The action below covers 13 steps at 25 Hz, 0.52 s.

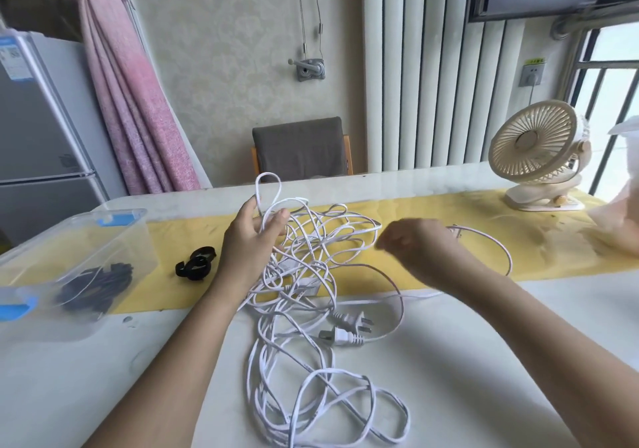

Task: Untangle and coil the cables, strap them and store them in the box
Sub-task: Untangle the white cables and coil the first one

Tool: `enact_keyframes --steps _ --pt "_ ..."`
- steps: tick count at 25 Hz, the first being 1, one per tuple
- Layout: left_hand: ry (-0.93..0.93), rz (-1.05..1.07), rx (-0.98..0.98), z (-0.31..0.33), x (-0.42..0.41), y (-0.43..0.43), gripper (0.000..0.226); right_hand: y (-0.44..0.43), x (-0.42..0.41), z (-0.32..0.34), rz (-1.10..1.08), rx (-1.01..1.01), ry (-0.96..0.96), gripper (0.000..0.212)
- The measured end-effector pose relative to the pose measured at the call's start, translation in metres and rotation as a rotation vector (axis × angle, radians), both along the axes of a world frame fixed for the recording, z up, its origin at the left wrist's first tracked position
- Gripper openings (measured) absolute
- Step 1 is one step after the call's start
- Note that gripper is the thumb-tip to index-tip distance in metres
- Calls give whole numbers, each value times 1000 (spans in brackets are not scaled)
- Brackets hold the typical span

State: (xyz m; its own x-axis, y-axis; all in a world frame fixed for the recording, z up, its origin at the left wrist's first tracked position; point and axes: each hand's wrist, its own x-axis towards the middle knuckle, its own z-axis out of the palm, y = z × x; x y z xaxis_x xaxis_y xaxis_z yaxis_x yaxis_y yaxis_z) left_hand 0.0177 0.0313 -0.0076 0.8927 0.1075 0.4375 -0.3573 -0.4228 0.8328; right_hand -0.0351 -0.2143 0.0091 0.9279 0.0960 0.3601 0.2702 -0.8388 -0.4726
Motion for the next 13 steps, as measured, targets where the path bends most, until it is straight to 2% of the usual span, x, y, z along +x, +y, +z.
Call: enact_keyframes --steps 2,4,6,9,10,11,13 --pt "-47 8 234 1 -4 0 40 29 -15 -6 239 14 157 17" --pt "-104 66 409 5 -8 3 50 45 -19 -17 321 -67 234 15" --pt "-162 136 440 17 -15 8 50 45 -18 -21 349 -65 305 14" --pt "-275 207 424 39 -31 15 34 38 -14 -15 378 -44 375 16" --pt "-229 141 406 47 -38 16 39 36 -14 -12 388 -51 357 14" --pt "-85 16 397 53 -45 14 45 34 -13 -9 395 -43 335 13" --pt "304 -277 436 52 -55 7 36 31 -11 -4 397 42 294 17"
